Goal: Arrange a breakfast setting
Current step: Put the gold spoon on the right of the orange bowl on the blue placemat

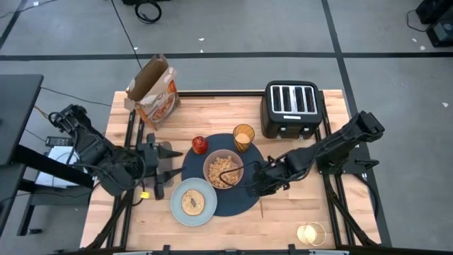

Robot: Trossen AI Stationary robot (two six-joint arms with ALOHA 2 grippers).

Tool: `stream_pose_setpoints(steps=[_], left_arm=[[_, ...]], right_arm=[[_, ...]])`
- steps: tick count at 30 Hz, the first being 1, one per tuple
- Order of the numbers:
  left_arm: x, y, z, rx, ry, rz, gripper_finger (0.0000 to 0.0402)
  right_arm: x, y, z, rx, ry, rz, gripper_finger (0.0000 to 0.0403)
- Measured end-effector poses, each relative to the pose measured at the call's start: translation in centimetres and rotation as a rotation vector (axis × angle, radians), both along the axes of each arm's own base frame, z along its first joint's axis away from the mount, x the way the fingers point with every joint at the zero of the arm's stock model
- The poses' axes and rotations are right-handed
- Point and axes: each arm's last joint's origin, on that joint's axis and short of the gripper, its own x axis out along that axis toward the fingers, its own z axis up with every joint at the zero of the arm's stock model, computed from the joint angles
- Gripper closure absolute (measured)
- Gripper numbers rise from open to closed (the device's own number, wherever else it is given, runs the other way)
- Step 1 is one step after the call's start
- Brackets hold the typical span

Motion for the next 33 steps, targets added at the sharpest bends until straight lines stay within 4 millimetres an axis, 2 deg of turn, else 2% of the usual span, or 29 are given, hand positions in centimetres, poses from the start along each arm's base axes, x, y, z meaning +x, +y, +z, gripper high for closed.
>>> stream_pose_setpoints(steps=[4, 9, 14, 18, 21, 26, 30, 33], left_arm=[[-0.2, -0.2, 0.0, -0.023, -0.008, -0.006, 0.0196], [-0.4, -0.5, 0.1, -0.046, -0.015, -0.018, 0.0196], [-0.4, -0.5, 0.1, -0.07, -0.022, -0.011, 0.0196], [-0.4, -0.5, 0.1, -0.08, -0.028, -0.01, 0.0196], [-0.4, -0.5, 0.1, -0.101, -0.034, -0.005, 0.0196], [-0.4, -0.5, 0.1, -0.132, -0.043, 0.004, 0.0196], [-0.6, -0.7, 0.1, -0.148, -0.046, -0.001, 0.0196], [-0.6, -0.7, 0.1, -0.147, -0.044, -0.003, 0.0196]], right_arm=[[-0.4, -1.3, -3.5, 0.043, 0.043, -0.071, 0.0382], [-0.7, -4.3, -6.7, 0.039, 0.056, -0.181, 0.0382], [-0.9, -6.9, -8.1, -0.025, 0.064, -0.238, 0.0382], [-0.6, -8.5, -8.1, -0.066, 0.051, -0.241, 0.0382], [-0.6, -9.0, -8.1, -0.09, 0.05, -0.244, 0.0382], [0.2, -9.1, -10.5, -0.1, 0.103, -0.228, 0.0382], [1.4, -8.8, -11.5, -0.082, 0.058, -0.221, 0.0382], [1.5, -8.8, -11.9, -0.078, 0.067, -0.237, 0.0382]])
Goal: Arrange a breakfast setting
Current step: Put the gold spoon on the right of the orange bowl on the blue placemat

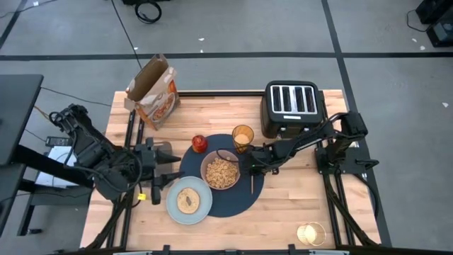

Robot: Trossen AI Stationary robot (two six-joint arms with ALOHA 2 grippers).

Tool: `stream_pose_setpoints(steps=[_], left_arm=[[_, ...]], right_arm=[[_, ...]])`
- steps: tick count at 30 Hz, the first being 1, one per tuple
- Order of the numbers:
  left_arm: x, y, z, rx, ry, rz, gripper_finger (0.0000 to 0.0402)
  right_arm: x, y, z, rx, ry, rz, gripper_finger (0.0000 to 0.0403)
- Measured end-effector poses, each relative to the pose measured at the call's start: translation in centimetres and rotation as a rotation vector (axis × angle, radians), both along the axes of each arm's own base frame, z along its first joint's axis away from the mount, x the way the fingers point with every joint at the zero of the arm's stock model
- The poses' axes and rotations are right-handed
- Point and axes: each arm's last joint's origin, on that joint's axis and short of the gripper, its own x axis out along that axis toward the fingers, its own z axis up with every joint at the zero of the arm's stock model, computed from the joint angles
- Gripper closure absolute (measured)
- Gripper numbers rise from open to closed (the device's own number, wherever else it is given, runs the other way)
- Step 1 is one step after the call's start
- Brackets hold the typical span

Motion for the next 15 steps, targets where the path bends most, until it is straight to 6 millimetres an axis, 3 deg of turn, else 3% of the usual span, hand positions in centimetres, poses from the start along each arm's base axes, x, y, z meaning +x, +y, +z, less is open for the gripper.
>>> stream_pose_setpoints(steps=[15], left_arm=[[0.01, 0.03, -0.02, 0.003, 0.002, 0.001, 0.0196]], right_arm=[[-0.38, -0.14, 0.41, -0.035, 0.011, -0.014, 0.0379]])
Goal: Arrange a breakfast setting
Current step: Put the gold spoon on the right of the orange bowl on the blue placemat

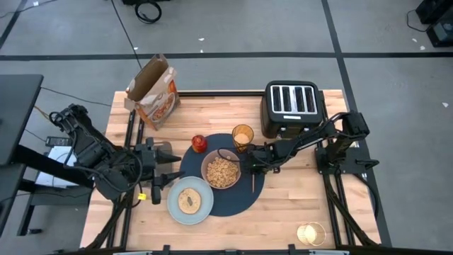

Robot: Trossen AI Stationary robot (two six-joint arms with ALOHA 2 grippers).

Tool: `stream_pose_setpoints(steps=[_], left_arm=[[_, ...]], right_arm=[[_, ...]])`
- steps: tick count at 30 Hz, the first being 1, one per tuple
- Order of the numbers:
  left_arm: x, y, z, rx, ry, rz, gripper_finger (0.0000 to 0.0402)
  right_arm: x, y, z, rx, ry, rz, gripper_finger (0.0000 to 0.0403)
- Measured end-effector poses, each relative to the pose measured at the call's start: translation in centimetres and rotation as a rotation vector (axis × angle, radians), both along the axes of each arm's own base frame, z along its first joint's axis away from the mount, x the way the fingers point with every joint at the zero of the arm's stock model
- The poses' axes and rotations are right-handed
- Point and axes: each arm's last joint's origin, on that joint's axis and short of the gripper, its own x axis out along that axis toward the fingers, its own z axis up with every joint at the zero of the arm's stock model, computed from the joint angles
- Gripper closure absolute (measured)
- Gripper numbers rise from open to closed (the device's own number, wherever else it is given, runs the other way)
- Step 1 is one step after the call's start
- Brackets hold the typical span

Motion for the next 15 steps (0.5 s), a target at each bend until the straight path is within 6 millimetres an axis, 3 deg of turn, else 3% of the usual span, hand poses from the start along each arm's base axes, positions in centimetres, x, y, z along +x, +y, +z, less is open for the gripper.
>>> stream_pose_setpoints(steps=[15], left_arm=[[0.16, 0.2, 0.0, 0.0, 0.0, 0.012, 0.0196]], right_arm=[[-0.1, -0.63, 0.14, 0.038, 0.01, 0.036, 0.0371]])
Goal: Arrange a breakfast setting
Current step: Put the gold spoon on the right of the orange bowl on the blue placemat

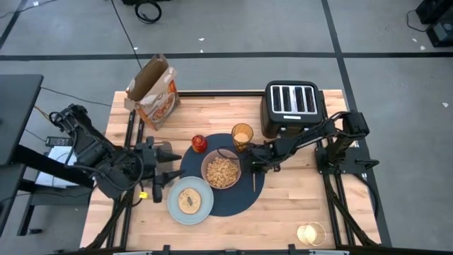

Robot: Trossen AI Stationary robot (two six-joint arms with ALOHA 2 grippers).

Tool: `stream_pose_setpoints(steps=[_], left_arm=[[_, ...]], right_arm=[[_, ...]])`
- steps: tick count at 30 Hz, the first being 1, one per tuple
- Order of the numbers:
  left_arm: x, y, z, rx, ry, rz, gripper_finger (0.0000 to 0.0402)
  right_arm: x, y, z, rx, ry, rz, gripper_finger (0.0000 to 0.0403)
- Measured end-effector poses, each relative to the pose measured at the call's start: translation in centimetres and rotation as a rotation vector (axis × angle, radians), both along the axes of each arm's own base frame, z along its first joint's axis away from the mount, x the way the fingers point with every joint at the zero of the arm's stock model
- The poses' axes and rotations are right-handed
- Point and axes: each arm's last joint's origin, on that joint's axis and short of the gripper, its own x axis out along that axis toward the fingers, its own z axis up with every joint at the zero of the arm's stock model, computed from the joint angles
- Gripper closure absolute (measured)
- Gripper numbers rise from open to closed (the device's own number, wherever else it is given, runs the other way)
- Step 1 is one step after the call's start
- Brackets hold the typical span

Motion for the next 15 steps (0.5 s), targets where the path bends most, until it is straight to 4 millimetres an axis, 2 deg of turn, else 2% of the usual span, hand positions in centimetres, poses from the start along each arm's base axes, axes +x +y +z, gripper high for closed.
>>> stream_pose_setpoints(steps=[6, 15], left_arm=[[0.03, 0.01, 0.03, -0.003, -0.003, 0.002, 0.0196], [0.06, -0.01, 0.11, -0.011, -0.01, 0.002, 0.0196]], right_arm=[[0.41, 0.06, -0.69, -0.014, -0.006, 0.02, 0.0369], [0.31, 0.47, -0.67, -0.065, -0.008, 0.0, 0.0358]])
